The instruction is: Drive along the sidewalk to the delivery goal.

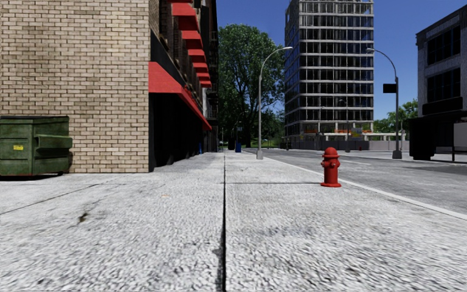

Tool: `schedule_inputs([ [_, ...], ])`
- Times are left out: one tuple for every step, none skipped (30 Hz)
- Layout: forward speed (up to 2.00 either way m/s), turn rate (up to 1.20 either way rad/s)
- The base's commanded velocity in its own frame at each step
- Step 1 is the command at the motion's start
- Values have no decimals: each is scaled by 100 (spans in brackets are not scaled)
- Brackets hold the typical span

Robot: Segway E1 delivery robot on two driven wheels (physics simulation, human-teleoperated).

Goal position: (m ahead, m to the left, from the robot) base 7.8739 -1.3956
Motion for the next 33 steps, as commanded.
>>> schedule_inputs([
  [200,0],
  [200,0],
  [200,0],
  [200,0],
  [200,0],
  [200,0],
  [200,0],
  [200,0],
  [200,0],
  [200,0],
  [200,0],
  [200,0],
  [200,0],
  [200,0],
  [200,-3],
  [200,-8],
  [200,-8],
  [200,-13],
  [200,-17],
  [200,-22],
  [200,-22],
  [200,-26],
  [200,-29],
  [200,-29],
  [200,-29],
  [200,-29],
  [200,-30],
  [200,-30],
  [200,-30],
  [200,-30],
  [200,-30],
  [200,-30],
  [200,-30],
])
